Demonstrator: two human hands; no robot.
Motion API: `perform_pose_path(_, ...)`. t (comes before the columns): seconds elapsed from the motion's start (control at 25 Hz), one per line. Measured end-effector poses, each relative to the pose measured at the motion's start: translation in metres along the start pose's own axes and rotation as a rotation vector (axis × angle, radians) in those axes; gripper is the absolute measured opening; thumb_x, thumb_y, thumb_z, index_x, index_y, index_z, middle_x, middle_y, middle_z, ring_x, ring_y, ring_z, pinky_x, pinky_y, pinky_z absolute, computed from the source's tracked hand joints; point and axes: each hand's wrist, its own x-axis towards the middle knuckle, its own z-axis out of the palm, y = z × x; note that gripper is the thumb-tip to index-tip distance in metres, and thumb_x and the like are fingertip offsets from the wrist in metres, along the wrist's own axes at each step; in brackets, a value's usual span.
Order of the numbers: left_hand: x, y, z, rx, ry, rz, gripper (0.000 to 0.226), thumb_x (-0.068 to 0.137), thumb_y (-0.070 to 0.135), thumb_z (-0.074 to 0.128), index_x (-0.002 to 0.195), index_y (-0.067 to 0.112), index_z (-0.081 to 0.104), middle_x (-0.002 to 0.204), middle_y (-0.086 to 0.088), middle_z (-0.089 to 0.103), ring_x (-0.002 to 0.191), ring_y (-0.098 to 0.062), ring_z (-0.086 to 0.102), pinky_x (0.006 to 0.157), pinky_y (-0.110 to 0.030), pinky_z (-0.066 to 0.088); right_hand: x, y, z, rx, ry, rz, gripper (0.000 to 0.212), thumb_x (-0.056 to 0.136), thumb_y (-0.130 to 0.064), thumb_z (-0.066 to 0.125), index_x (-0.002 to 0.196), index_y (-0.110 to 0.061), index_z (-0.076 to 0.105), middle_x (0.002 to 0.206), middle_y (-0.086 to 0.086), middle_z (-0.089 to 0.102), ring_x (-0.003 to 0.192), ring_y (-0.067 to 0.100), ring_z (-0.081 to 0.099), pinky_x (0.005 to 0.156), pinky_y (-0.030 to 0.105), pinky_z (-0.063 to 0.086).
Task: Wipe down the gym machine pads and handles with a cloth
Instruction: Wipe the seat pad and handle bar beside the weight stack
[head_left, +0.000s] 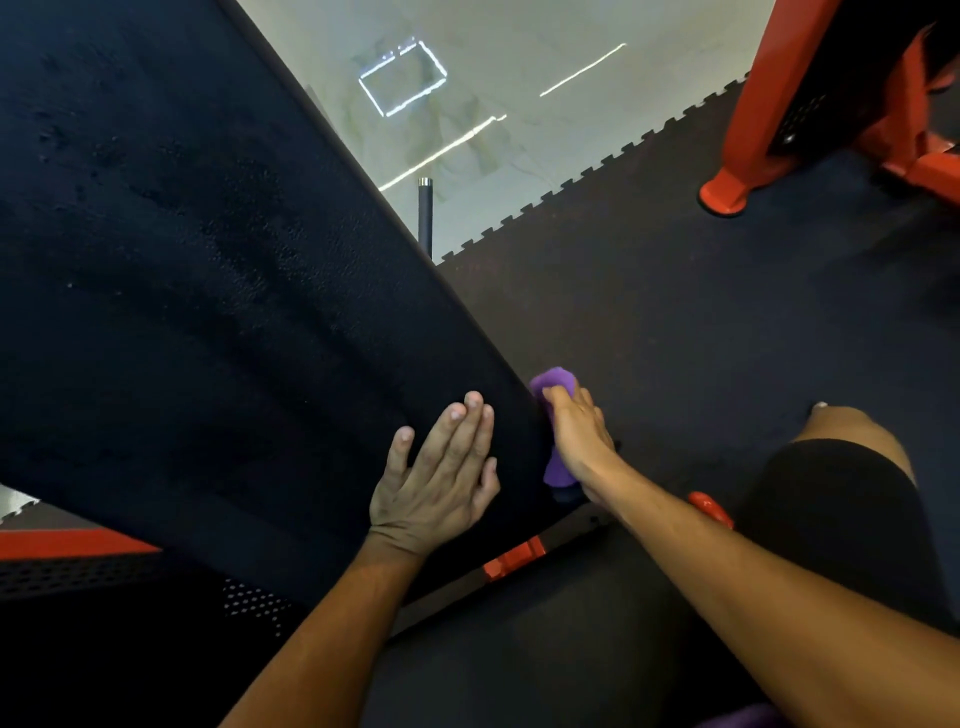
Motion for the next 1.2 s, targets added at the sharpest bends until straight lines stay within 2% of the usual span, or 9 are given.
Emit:
perform_pose_path(0.16, 0.006, -0.002, -0.01, -0.01, -0.046, -0.031, 0.081, 0.092, 0.047, 0.056, 0.16, 0.01, 0.034, 0.171, -0.007, 0.021, 0.157, -0.019, 0.02, 0.126, -0.048, 0.01, -0.034, -0.059, -0.024, 0.151, -0.075, -0.18, 0.03, 0.105, -0.039, 0.035, 0.125, -0.032, 0.057, 0.135, -0.001, 0.055, 0.125, 0.018, 0.051, 0.109, 0.037, 0.036)
perform_pose_path(0.28, 0.016, -0.01, -0.033, -0.132, -0.067, -0.068, 0.083, 0.09, 0.044, 0.065, 0.16, 0.012, 0.034, 0.171, -0.004, 0.021, 0.155, -0.015, 0.026, 0.125, -0.044, 0.018, -0.055, -0.076, -0.059, 0.231, -0.097, -0.259, 0.026, 0.106, -0.04, 0.035, 0.115, -0.041, 0.06, 0.121, -0.006, 0.066, 0.111, 0.014, 0.061, 0.101, 0.035, 0.045)
perform_pose_path(0.44, 0.043, -0.068, -0.053, -0.068, -0.007, -0.319, 0.078, 0.097, 0.045, 0.053, 0.162, 0.01, 0.025, 0.17, -0.008, 0.018, 0.159, -0.019, 0.013, 0.127, -0.047, 0.012, -0.055, -0.096, -0.091, 0.236, -0.018, -0.408, 0.039, 0.096, -0.059, 0.049, 0.13, -0.039, 0.055, 0.125, -0.01, 0.064, 0.115, 0.012, 0.061, 0.103, 0.039, 0.048)
perform_pose_path(0.6, 0.052, -0.079, -0.046, 0.047, 0.004, -0.362, 0.079, 0.1, 0.046, 0.046, 0.164, 0.01, 0.019, 0.173, -0.009, 0.009, 0.16, -0.022, 0.009, 0.129, -0.051, 0.005, -0.055, -0.086, -0.048, -0.026, -0.023, -0.555, 0.032, 0.105, -0.043, 0.045, 0.133, -0.031, 0.054, 0.123, -0.01, 0.062, 0.111, 0.009, 0.056, 0.09, 0.024, 0.038)
perform_pose_path(0.72, 0.046, -0.076, -0.038, 0.044, 0.029, -0.335, 0.079, 0.099, 0.046, 0.047, 0.163, 0.009, 0.022, 0.172, -0.01, 0.012, 0.159, -0.023, 0.012, 0.128, -0.051, 0.009, -0.045, -0.065, -0.021, -0.058, -0.008, -0.532, 0.037, 0.108, -0.047, 0.03, 0.14, -0.038, 0.045, 0.124, -0.012, 0.05, 0.12, 0.009, 0.045, 0.099, 0.025, 0.03)
perform_pose_path(0.8, 0.045, -0.077, -0.036, 0.066, 0.06, -0.328, 0.079, 0.097, 0.047, 0.048, 0.162, 0.008, 0.026, 0.172, -0.011, 0.015, 0.159, -0.024, 0.015, 0.127, -0.051, 0.01, -0.041, -0.071, -0.013, -0.032, -0.008, -0.591, 0.031, 0.108, -0.045, 0.027, 0.132, -0.05, 0.047, 0.125, -0.017, 0.052, 0.123, 0.004, 0.047, 0.104, 0.025, 0.033)
perform_pose_path(0.92, 0.044, -0.076, -0.034, 0.086, 0.091, -0.33, 0.079, 0.095, 0.047, 0.049, 0.161, 0.008, 0.03, 0.171, -0.011, 0.019, 0.158, -0.024, 0.017, 0.128, -0.05, 0.009, -0.051, -0.124, -0.006, 0.061, 0.005, -0.659, 0.024, 0.11, -0.034, 0.032, 0.121, -0.037, 0.054, 0.117, -0.011, 0.059, 0.11, -0.002, 0.055, 0.093, 0.017, 0.038)
perform_pose_path(1.04, 0.046, -0.077, -0.034, 0.084, 0.095, -0.33, 0.08, 0.093, 0.047, 0.052, 0.16, 0.007, 0.033, 0.17, -0.011, 0.023, 0.158, -0.024, 0.02, 0.128, -0.051, 0.011, -0.07, -0.213, -0.008, 0.119, -0.009, -0.833, 0.014, 0.11, -0.028, 0.036, 0.111, -0.027, 0.05, 0.098, -0.01, 0.055, 0.081, -0.015, 0.053, 0.073, 0.01, 0.038)
perform_pose_path(1.2, 0.048, -0.077, -0.037, 0.081, 0.077, -0.33, 0.081, 0.092, 0.048, 0.056, 0.159, 0.008, 0.035, 0.169, -0.011, 0.025, 0.157, -0.024, 0.022, 0.126, -0.051, 0.015, -0.088, -0.261, -0.014, 0.124, -0.088, -0.958, 0.017, 0.11, -0.029, 0.034, 0.12, -0.025, 0.047, 0.103, -0.01, 0.054, 0.079, -0.021, 0.051, 0.07, -0.001, 0.037)
